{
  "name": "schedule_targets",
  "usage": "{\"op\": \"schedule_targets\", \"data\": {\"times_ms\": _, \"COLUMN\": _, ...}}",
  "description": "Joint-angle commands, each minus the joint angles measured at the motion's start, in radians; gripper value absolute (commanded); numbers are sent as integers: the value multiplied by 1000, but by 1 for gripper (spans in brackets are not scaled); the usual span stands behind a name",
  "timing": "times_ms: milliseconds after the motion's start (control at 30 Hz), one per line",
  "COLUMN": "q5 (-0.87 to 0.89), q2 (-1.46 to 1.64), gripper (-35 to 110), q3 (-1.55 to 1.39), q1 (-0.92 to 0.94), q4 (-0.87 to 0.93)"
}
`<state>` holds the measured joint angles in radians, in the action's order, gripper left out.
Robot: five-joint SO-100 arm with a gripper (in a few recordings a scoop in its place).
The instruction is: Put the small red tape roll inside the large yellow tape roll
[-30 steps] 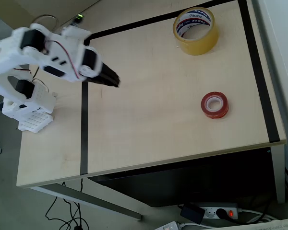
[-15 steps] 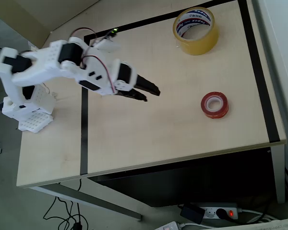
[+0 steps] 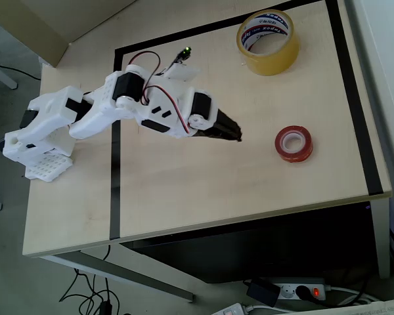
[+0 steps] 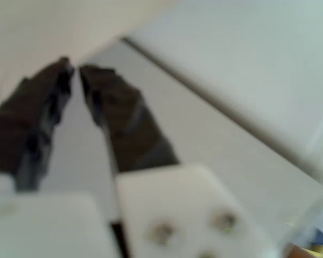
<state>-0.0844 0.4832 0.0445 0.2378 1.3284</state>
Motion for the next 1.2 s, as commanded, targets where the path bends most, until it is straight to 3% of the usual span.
{"op": "schedule_targets", "data": {"times_ms": 0, "q5": -20, "q2": 51, "gripper": 0, "q3": 98, "q1": -14, "q4": -135}}
{"op": "schedule_targets", "data": {"times_ms": 433, "q5": -20, "q2": -6, "gripper": 0, "q3": -46, "q1": -66, "q4": -434}}
{"op": "schedule_targets", "data": {"times_ms": 1167, "q5": -20, "q2": -215, "gripper": 0, "q3": -69, "q1": -15, "q4": -638}}
